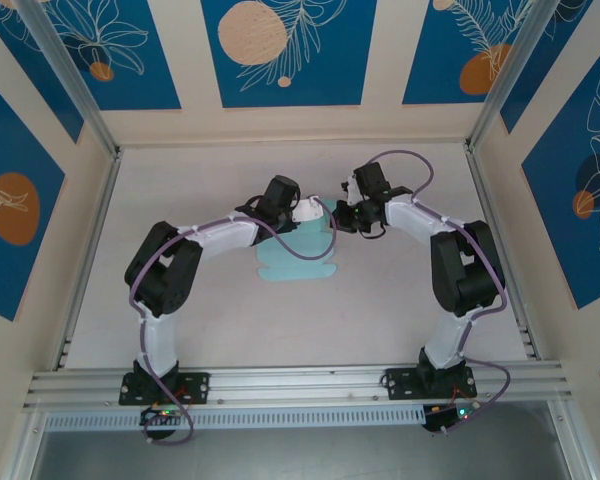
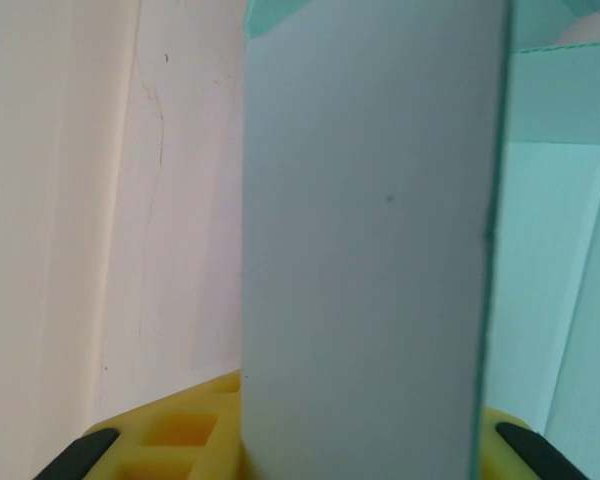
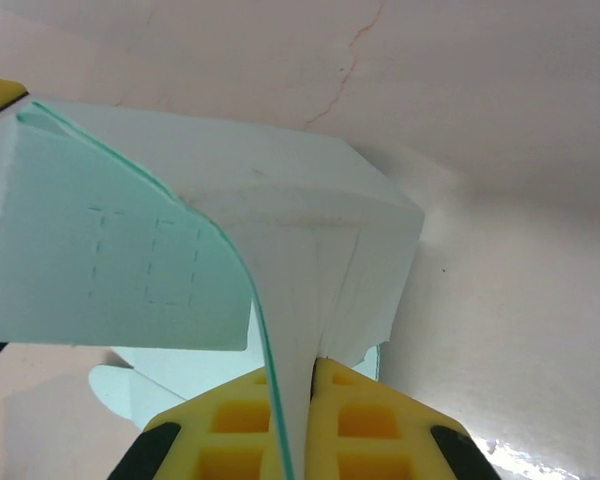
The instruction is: Fold the paper box
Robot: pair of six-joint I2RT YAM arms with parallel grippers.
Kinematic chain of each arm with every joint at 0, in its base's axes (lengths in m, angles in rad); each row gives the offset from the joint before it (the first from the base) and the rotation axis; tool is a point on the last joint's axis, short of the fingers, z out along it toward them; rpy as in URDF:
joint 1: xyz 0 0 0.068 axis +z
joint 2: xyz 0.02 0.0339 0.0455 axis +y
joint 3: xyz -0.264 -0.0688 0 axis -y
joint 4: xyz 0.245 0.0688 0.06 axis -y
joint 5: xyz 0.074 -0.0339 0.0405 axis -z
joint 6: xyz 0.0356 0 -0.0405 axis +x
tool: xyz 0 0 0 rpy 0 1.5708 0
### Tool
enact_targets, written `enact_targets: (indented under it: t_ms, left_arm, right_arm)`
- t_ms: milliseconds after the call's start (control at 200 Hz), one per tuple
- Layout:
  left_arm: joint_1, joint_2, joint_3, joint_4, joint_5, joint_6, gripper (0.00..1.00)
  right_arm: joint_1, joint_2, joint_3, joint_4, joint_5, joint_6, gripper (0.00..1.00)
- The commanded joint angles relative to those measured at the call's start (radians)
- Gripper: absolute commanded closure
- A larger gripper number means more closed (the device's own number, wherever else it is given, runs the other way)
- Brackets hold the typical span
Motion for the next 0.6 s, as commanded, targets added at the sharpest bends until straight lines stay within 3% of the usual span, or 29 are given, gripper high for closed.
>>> enact_targets:
  t_ms: [0, 315, 595]
  left_arm:
    - [-0.014, 0.06, -0.017, -0.084, 0.009, 0.012, 0.75]
    - [-0.014, 0.063, -0.016, -0.083, 0.006, 0.017, 0.75]
    - [-0.014, 0.066, -0.012, -0.088, 0.003, 0.009, 0.75]
  right_arm:
    - [-0.013, -0.014, 0.077, 0.056, -0.206, 0.033, 1.0]
    - [-0.03, 0.06, 0.201, -0.079, -0.252, -0.023, 1.0]
    - [-0.027, 0.065, 0.173, -0.027, -0.302, 0.034, 1.0]
